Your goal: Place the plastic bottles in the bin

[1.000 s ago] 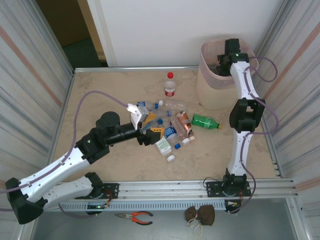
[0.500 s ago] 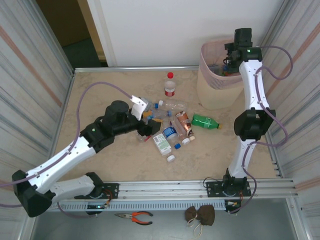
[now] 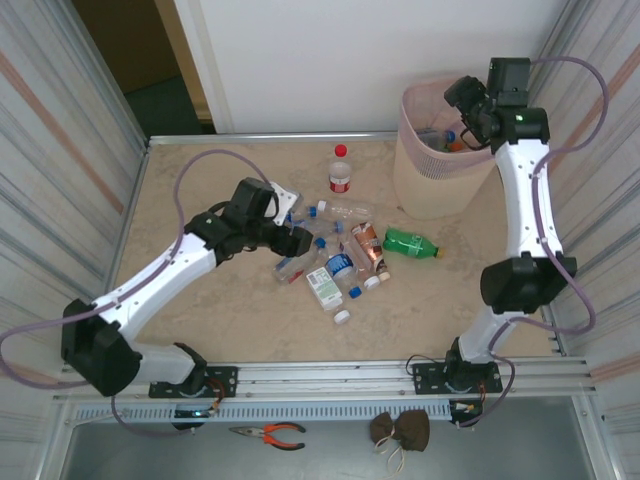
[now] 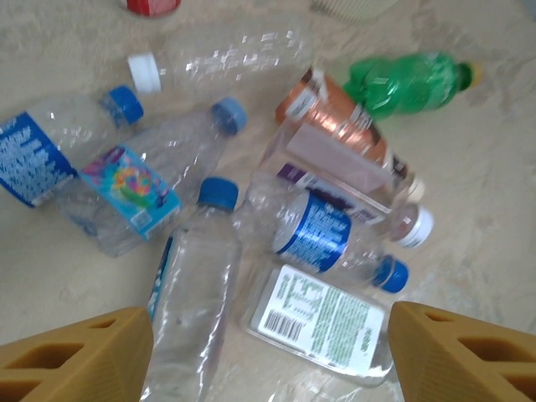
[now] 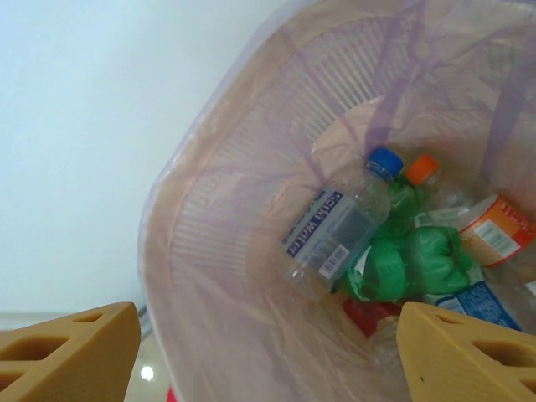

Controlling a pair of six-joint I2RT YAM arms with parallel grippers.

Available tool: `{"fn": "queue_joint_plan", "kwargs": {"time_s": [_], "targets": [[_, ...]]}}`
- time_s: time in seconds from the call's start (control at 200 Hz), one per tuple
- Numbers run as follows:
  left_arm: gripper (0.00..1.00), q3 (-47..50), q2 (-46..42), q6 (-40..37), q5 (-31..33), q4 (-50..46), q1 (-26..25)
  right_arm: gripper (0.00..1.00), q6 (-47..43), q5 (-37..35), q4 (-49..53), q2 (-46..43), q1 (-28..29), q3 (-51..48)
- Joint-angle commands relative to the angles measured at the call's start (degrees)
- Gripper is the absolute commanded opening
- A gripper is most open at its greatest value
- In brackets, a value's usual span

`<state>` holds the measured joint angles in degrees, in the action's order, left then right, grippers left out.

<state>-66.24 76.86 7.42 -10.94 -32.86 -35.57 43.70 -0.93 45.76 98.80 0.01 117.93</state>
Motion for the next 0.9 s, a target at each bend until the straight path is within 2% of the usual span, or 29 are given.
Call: {"fn": "queue_joint_plan", "kwargs": {"time_s": [0.0,0.205,0.391,0.892], "targets": [[0.74,-3.45,3.39,-4.99,1.77,-7.39,0.56,0.79,-8.83,0.63,-3.14,-6.27,0.27,-4.14],[0.74,-5.28,10.07,-9.24,6.13,-11.79,0.91,0.80,-11.00,-0.78,-4.25,-13.98,0.00,-14.48],[0.75,-6.62,15.71,-13.01,6.17,-13.87,1.03,0.80,-11.27,-1.10,-4.64,-18.34,-0.27,-21.32],[0.77,-4.85,24.77,-17.08,3.04,-12.99,1.11,0.80,-10.83,-0.44,-4.63,-20.78,-0.37,-26.96]]}}
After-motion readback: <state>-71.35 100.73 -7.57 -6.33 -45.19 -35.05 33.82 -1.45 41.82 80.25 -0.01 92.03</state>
